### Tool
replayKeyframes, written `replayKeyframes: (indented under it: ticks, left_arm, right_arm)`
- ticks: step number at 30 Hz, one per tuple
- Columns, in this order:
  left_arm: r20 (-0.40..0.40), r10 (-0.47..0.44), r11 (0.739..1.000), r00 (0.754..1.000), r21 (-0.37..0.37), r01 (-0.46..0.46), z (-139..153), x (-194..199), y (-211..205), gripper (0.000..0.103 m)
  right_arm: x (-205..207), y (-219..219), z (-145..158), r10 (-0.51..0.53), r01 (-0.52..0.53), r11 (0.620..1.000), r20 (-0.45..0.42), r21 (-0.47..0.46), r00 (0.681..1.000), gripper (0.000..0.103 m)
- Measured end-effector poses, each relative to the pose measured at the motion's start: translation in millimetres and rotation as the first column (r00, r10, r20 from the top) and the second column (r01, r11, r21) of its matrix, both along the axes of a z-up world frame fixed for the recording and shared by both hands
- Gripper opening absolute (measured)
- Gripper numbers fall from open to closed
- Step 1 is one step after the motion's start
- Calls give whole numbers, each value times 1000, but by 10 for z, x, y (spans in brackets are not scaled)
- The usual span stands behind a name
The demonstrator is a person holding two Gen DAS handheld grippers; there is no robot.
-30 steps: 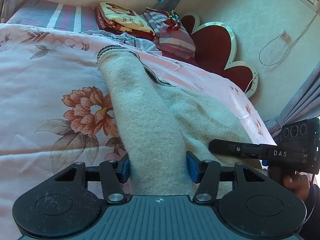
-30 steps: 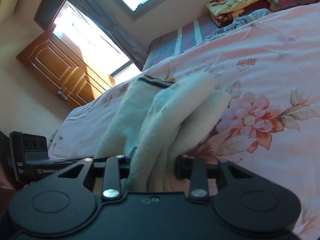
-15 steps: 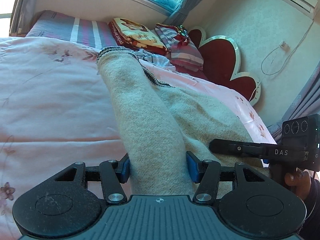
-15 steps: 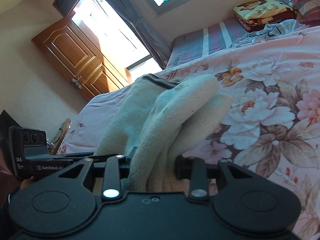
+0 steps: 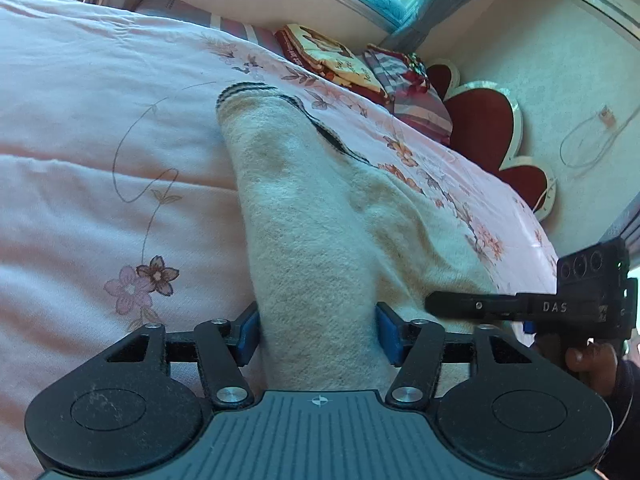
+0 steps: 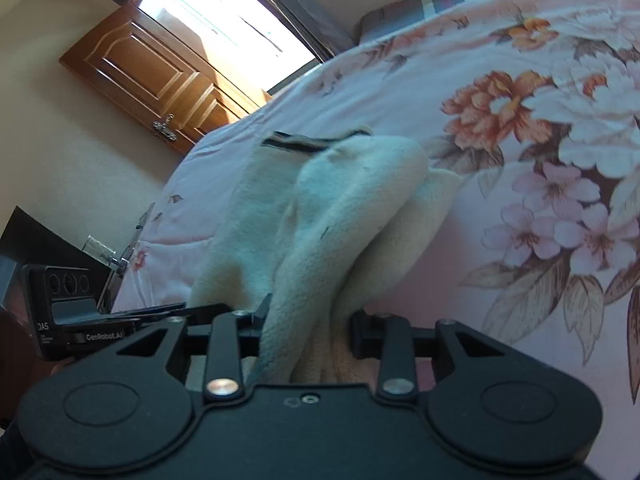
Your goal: Fold small clothes
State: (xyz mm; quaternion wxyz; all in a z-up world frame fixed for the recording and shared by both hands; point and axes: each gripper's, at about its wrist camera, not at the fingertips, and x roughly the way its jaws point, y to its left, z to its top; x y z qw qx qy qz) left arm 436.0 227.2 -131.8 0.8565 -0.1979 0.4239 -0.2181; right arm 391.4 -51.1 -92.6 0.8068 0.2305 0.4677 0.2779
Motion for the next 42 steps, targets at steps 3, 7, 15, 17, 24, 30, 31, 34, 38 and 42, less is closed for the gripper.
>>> replayKeyframes:
  ticks: [3,7,15,17,24,30,31,34,38,42]
  left_arm:
    - [36,25,1000,999,-11,-25,-70,-57,1,77]
    - [59,30,1000,998,-1,-30,-90,-75,-4,77]
    - [57,27,999,998,18,-28,-63,-80,-6,77]
    - [54,28,999,998,19,-30,-60,-85,-8,77]
    - [71,77,993,994,79,-83,28,-169,12,92]
    - [216,117,986,969,92,-139,369,-513,123,58]
    - [244,100,987,965,99,-127,430,-548,82,58]
    - [286,5,989,958,141,-47,544,-574,-145,59]
    - [295,-147,953,944,296,56,500,-673,-526,59]
    - [307,-198,911,931,408,59,311,-825,-636,84]
  right_arm:
    - [17,-169,-159,-44,49,995,-54,91,998,34]
    - [21,-222,-196,-47,53,992,-58,114,997,33]
    - [-2,-252,-197,-54,62,990,-62,129,997,33]
    - [-7,-248,-189,-57,65,990,-65,128,996,34]
    - [-81,-349,-21,-97,99,994,-41,46,994,53]
    - [-368,-483,459,-126,128,992,130,-10,983,35]
    - [-423,-437,543,-94,98,995,166,-14,982,35]
    - [-555,-172,673,39,-23,997,230,-70,972,35]
    - [-729,178,608,198,-156,970,238,-186,951,33]
    - [-827,269,369,253,-158,914,221,-374,942,15]
